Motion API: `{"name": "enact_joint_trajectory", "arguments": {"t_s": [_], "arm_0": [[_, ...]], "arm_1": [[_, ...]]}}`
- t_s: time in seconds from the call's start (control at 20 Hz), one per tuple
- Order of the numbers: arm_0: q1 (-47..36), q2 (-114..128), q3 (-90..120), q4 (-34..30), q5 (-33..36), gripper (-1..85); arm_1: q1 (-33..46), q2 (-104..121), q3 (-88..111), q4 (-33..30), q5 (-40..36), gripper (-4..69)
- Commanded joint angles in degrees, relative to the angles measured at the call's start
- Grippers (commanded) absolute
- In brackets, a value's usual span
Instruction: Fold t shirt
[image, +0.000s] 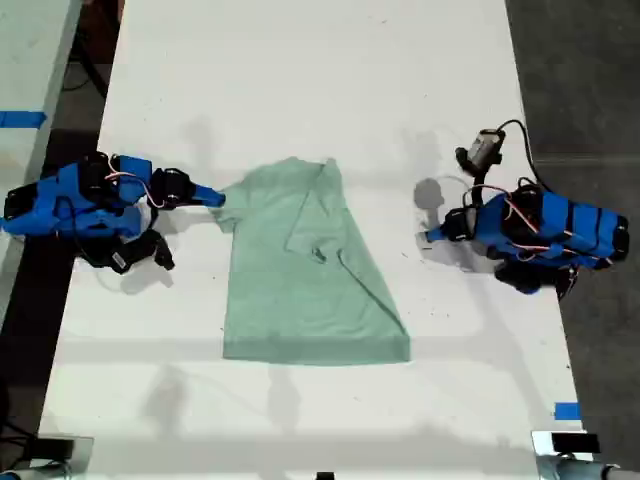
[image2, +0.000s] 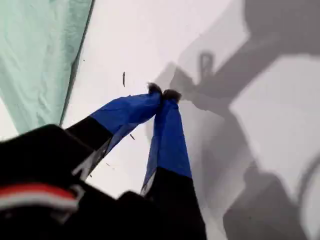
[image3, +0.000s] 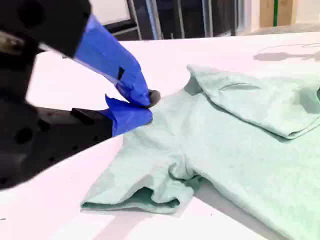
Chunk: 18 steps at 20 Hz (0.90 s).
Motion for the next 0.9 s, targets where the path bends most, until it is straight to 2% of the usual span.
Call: {"name": "enact_joint_trajectory", "arguments": {"t_s": [0.0,0.25,0.4,0.55,0.8,0.85], "arm_0": [[10.2,0.7,1.3,-0.6,-26.9,-0.3],[4.0,-0.1,-4.6,3.8,-23.8,-0.3],[-0.1,-2.0,-12.9,9.3,-21.0,-0.3],[-1.8,-19.2,-22.7,8.2,-19.3,-0.3],[-13.1,-59.3,-48.3,15.1,-5.0,-0.3],[-16.0,-63.9,-49.1,14.2,-2.2,-0.3]], "arm_1": [[-0.6,0.6,2.2,0.1,1.4,0.8],[-1.1,0.6,2.2,0.2,1.8,0.8],[-1.1,0.6,2.2,0.2,1.8,0.8],[-1.1,0.6,2.2,0.2,1.8,0.8],[-1.4,0.6,2.2,0.2,1.9,0.8],[-1.6,0.6,2.2,0.2,2.0,0.8]]}}
